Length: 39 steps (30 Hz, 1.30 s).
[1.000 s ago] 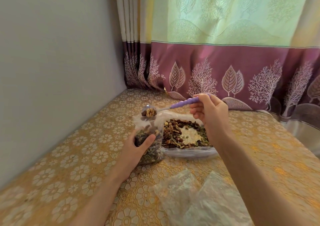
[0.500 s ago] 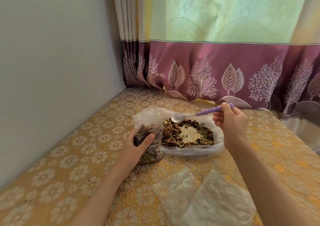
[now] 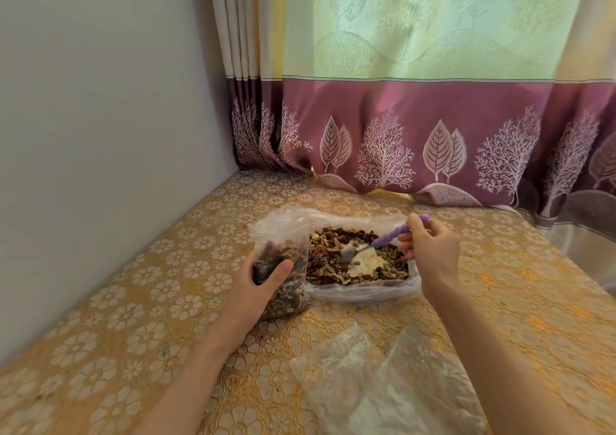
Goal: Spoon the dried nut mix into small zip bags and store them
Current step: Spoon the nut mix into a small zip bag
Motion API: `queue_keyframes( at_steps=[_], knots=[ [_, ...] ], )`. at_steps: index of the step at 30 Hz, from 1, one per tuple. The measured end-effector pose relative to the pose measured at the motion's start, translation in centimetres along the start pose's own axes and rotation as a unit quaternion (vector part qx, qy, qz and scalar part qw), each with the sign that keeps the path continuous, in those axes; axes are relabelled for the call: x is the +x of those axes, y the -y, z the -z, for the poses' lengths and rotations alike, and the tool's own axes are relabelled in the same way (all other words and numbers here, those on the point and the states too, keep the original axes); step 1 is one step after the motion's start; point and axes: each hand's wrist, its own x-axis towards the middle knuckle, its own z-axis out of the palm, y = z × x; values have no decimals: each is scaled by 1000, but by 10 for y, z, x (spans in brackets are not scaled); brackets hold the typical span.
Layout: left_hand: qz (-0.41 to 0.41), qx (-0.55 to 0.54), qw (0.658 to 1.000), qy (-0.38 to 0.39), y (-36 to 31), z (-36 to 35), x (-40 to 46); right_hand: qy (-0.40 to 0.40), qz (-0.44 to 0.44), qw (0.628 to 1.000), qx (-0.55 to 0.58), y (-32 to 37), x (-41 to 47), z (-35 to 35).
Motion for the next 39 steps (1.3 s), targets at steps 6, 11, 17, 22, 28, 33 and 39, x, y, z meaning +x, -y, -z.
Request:
queue_keyframes(
  at_steps=[6,11,17,22,28,33,39],
  knots=[
    [-2,2,1000,-6,0,0,0,84,-43,995,-5,-5,-4,-7],
    [1,18,1000,-17,5,2,3,84,-106,991,-5,-8,-3,-6],
    [-3,14,1000,-7,4,2,2,14,-104,994,14,-3,1,3],
    [-3,15,1000,-11,6,2,3,-15,-97,994,39,1,5,6],
    [-2,25,1000,-17,7,3,3,4,-44,995,93,29,-4,0],
    [-8,24,1000,-9,4,2,1,54,-24,986,154,54,-18,-9],
    [4,3,1000,-12,2,1,1,144,31,981,128,65,-35,-19]
  ],
)
